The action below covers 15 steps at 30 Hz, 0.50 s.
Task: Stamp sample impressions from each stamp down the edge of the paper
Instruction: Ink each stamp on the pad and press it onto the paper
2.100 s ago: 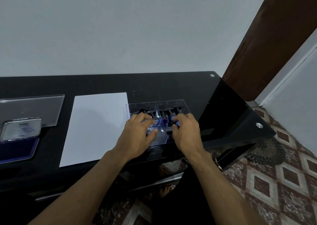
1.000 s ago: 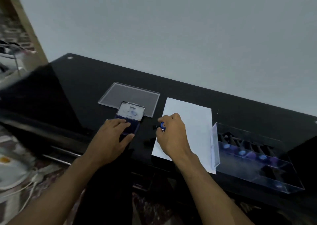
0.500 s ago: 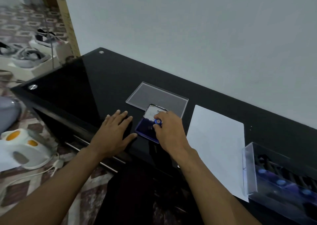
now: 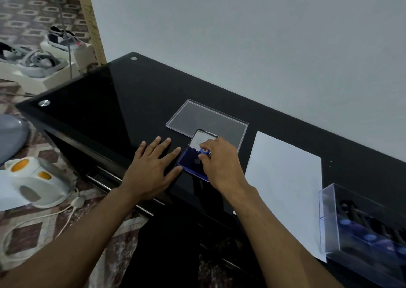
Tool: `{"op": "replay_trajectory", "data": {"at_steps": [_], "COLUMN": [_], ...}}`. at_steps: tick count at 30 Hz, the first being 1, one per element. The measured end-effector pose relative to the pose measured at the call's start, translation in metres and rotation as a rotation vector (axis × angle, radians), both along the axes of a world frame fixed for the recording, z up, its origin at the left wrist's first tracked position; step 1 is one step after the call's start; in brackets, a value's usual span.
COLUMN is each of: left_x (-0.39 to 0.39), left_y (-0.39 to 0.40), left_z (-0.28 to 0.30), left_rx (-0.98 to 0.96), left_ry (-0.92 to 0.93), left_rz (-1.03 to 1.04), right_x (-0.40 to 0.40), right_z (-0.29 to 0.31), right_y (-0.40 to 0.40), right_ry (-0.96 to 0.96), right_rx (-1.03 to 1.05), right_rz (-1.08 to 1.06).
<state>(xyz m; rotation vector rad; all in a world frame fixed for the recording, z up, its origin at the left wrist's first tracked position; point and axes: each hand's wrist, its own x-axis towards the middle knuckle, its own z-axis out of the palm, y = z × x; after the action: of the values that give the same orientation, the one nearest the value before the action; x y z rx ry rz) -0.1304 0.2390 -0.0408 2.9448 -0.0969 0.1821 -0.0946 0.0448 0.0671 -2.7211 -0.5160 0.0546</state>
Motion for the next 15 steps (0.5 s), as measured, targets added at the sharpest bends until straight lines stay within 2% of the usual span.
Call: {"op": "replay_trajectory", "data": {"at_steps": [15], "left_x": [0.001], "left_y": [0.000], "left_z": [-0.005], "left_rx": [0.032], "left_ry": [-0.019], "left_rz": [0.006], "right_x": [-0.011], "right_z": [0.005], "right_y": [-0.005], "right_ry": [0.034], "right_rx": [0.069], "right_rz": [-0.031]}}
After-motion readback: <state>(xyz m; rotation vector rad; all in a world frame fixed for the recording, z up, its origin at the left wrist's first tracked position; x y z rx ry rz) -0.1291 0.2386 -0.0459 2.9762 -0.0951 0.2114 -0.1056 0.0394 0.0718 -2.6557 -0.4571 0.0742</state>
